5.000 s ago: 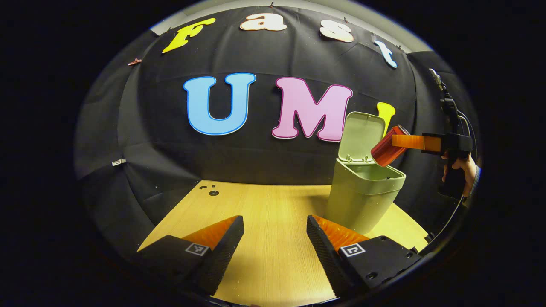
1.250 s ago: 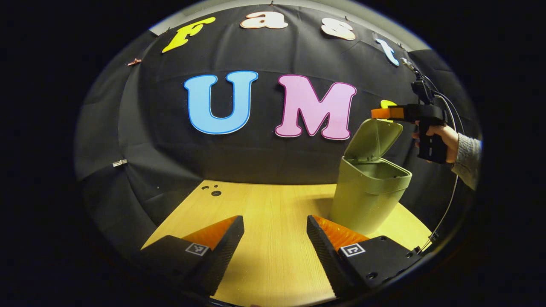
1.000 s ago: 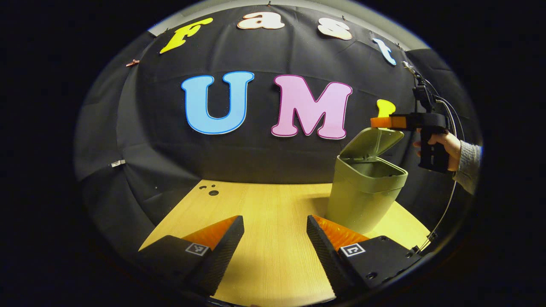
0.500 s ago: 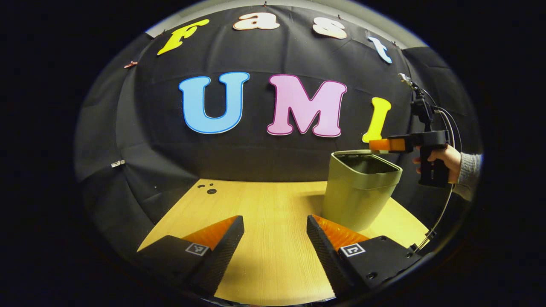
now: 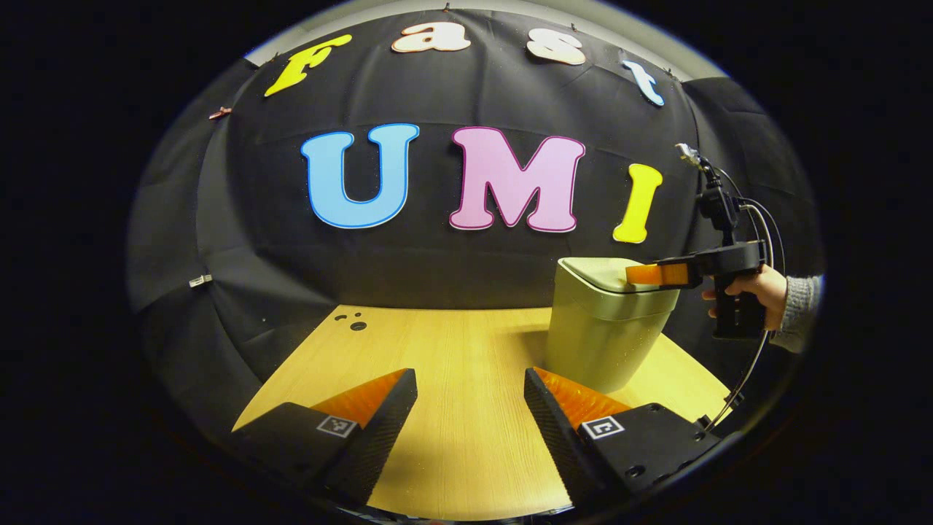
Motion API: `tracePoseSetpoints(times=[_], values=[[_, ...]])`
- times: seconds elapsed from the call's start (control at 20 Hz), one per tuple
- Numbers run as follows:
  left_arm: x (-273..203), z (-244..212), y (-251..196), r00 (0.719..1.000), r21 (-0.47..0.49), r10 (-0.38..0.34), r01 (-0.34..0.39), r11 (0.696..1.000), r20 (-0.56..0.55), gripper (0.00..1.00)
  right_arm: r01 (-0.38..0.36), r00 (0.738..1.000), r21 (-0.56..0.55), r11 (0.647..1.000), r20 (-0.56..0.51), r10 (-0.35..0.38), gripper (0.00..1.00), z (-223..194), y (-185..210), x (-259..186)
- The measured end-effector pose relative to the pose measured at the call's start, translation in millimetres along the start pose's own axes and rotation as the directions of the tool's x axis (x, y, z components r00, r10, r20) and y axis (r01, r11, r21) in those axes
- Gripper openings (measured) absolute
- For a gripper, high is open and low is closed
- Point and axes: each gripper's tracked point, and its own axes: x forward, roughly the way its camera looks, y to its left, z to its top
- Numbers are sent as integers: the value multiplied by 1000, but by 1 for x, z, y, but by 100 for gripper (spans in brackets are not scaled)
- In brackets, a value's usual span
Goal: Press the lid of the desktop garbage bin to open it, pick up the crumpled paper on the desktop and throw it into the bin, then pick up the pop can on the desktop and drop it into the bin, and finally close the garbage bin lid.
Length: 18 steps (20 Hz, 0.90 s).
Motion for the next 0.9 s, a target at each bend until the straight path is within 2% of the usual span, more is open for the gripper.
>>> tracePoseSetpoints(times=[0.2,0.6,0.9], values=[[-1,0,-3,1000,14,-2,2,1000,-1,96,2,999,28,1000,52,-4,99,1,-1,-2],[-3,2,2,1000,20,10,-10,1000,-1,96,53,981,88,995,181,-69,99,-2,-2,-5],[-1,0,3,1000,13,12,-12,1000,-7,96,34,968,101,994,243,-57,99,-6,0,-6]])
